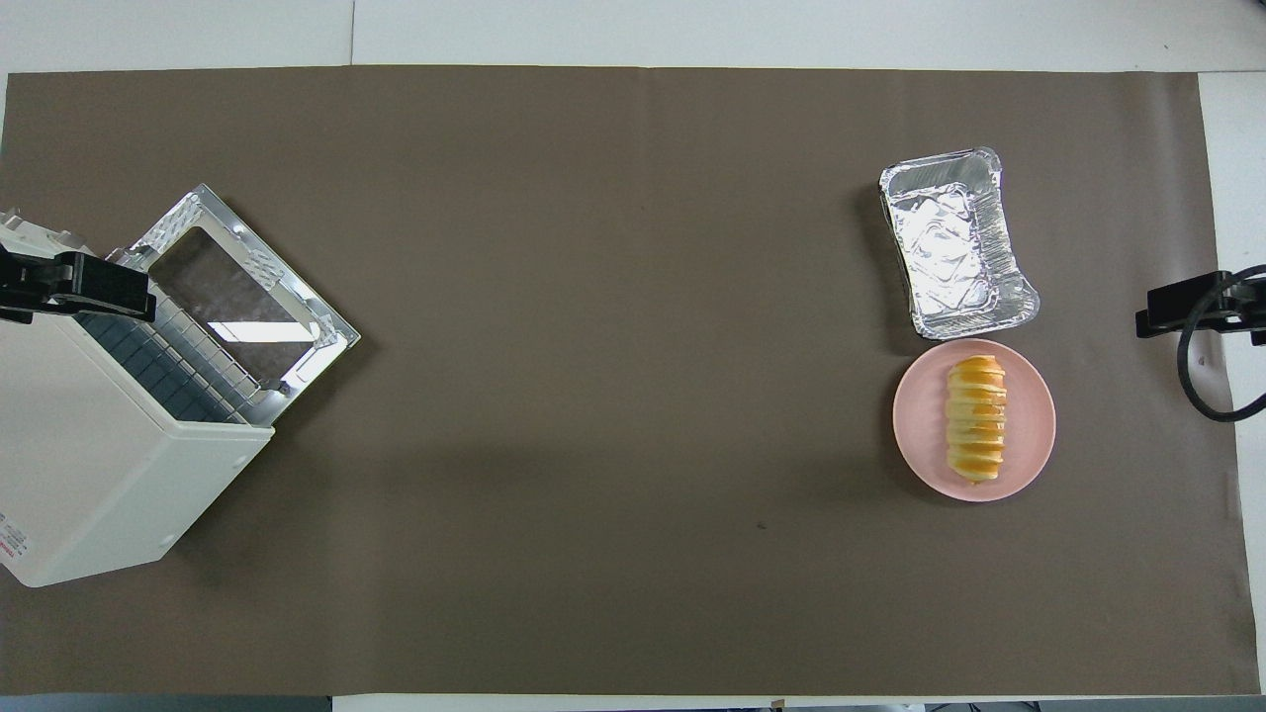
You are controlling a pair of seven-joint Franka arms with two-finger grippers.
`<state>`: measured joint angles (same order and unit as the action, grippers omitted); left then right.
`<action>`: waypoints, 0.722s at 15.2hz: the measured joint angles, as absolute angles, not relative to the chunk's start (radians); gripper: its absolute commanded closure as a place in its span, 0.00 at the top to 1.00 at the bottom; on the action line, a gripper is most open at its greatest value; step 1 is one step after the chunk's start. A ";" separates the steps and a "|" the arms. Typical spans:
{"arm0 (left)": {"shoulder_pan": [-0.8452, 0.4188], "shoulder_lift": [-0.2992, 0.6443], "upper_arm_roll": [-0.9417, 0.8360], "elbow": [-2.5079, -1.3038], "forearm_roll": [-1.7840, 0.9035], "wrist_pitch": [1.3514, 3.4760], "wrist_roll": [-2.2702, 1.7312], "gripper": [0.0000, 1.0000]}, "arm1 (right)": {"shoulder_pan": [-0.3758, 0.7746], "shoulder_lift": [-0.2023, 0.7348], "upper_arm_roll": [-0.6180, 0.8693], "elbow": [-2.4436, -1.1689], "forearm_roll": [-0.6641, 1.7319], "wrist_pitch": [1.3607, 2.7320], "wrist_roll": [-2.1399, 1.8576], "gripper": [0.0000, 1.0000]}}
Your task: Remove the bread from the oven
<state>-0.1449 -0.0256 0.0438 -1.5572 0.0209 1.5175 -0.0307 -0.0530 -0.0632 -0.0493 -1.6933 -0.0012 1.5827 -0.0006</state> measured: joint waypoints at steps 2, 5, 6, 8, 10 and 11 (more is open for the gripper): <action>-0.145 -0.026 0.044 -1.557 0.021 1.518 -0.031 1.00 | -0.052 -0.063 -0.049 -1.693 -0.001 1.583 -0.001 1.00; -0.145 -0.026 0.044 -1.557 0.021 1.518 -0.031 1.00 | -0.051 -0.063 -0.049 -1.693 -0.001 1.583 -0.001 1.00; -0.145 -0.026 0.044 -1.557 0.021 1.518 -0.031 1.00 | -0.051 -0.063 -0.049 -1.693 -0.001 1.583 -0.001 1.00; -0.145 -0.026 0.044 -1.557 0.021 1.518 -0.031 1.00 | -0.049 -0.063 -0.049 -1.693 -0.001 1.583 -0.001 1.00; -0.145 -0.026 0.044 -1.557 0.021 1.518 -0.031 1.00 | -0.046 -0.063 -0.049 -1.694 -0.001 1.583 -0.008 1.00; -0.145 -0.026 0.044 -1.557 0.021 1.518 -0.031 1.00 | -0.045 -0.063 -0.049 -1.694 -0.001 1.583 -0.019 1.00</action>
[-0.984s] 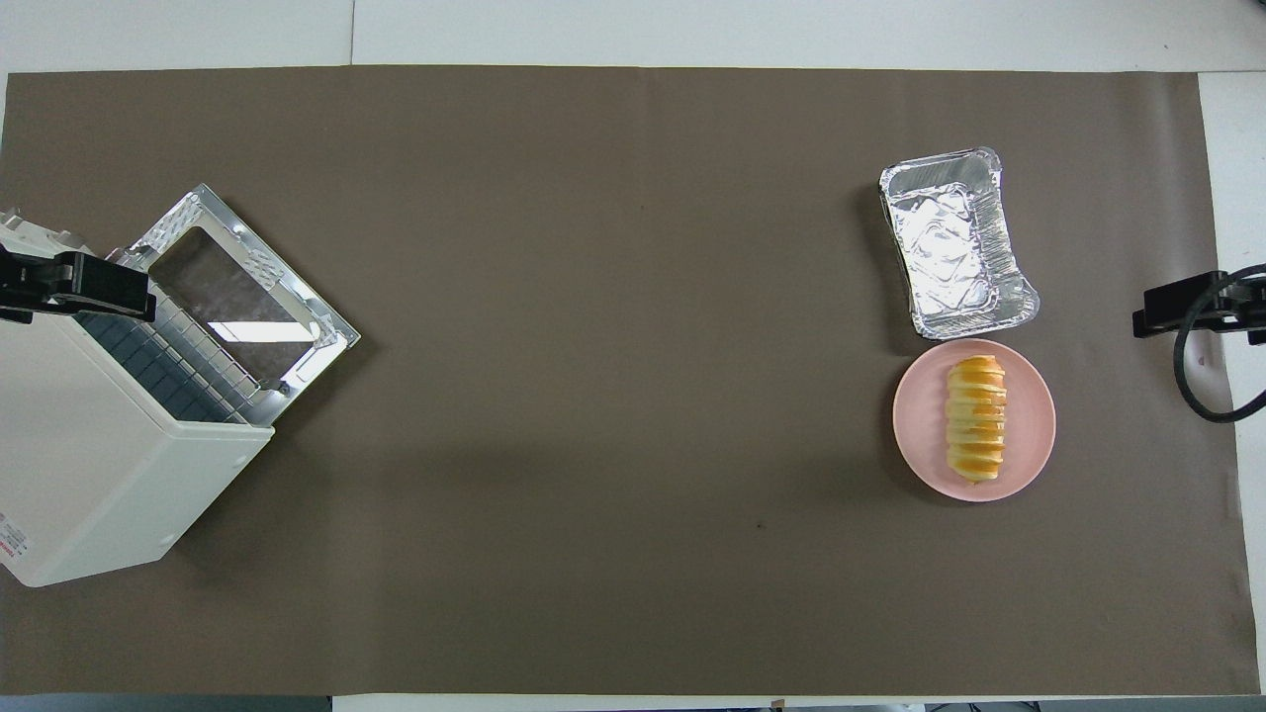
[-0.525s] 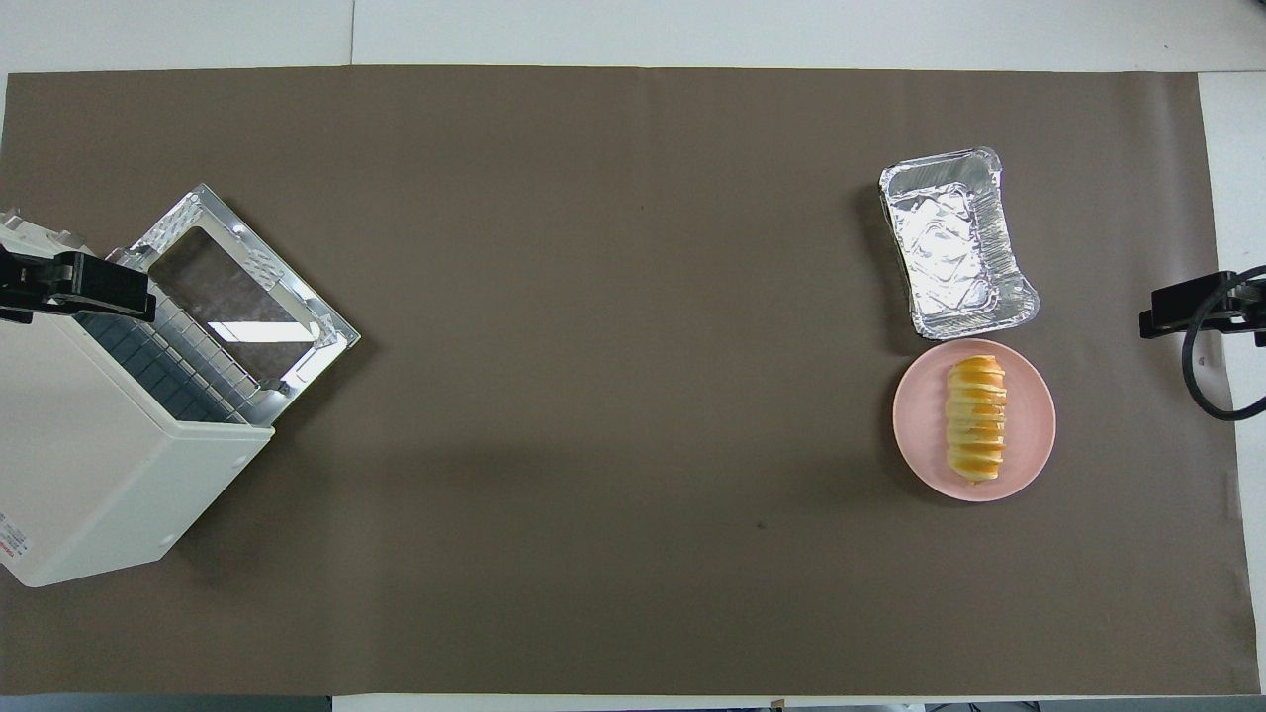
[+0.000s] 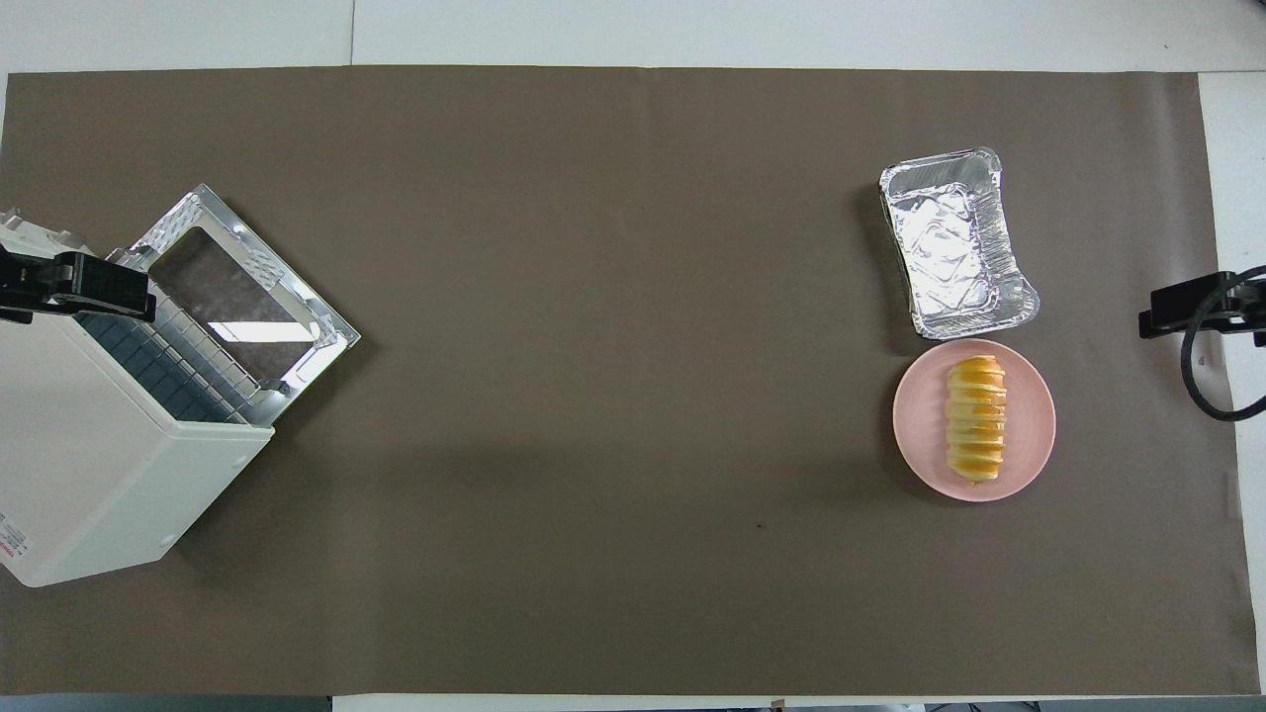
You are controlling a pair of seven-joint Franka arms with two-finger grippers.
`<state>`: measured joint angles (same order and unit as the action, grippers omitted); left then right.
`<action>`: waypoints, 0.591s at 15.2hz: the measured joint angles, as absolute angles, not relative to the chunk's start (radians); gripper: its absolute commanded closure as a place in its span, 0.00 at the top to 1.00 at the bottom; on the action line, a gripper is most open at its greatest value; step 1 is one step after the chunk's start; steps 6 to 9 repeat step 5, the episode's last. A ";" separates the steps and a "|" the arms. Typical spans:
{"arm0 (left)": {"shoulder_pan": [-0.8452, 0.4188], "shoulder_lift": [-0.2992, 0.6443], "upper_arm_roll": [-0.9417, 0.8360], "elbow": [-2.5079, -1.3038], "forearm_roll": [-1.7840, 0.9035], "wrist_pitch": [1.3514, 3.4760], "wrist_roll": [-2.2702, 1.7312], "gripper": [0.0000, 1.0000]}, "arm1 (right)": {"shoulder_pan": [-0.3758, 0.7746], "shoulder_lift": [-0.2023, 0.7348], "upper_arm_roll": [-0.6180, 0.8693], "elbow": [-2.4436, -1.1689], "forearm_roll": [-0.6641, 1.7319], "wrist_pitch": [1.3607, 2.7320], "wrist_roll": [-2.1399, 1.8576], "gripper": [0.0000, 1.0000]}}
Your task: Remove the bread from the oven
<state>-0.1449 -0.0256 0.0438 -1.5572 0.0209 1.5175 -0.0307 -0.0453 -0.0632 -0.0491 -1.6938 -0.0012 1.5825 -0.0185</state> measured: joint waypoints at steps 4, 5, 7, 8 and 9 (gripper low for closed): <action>-0.145 -0.026 0.044 -1.557 0.021 1.518 -0.031 1.00 | -0.045 -0.063 -0.049 -1.694 -0.001 1.583 -0.029 1.00; -0.145 -0.026 0.044 -1.557 0.021 1.518 -0.031 1.00 | -0.045 -0.063 -0.049 -1.694 -0.001 1.583 -0.029 1.00; -0.145 -0.026 0.044 -1.557 0.021 1.518 -0.031 1.00 | -0.045 -0.063 -0.049 -1.694 -0.001 1.583 -0.029 1.00; -0.145 -0.026 0.044 -1.557 0.021 1.518 -0.031 1.00 | -0.045 -0.063 -0.049 -1.694 -0.001 1.583 -0.029 1.00; -0.145 -0.026 0.044 -1.557 0.021 1.518 -0.031 1.00 | -0.045 -0.063 -0.049 -1.694 -0.001 1.583 -0.029 1.00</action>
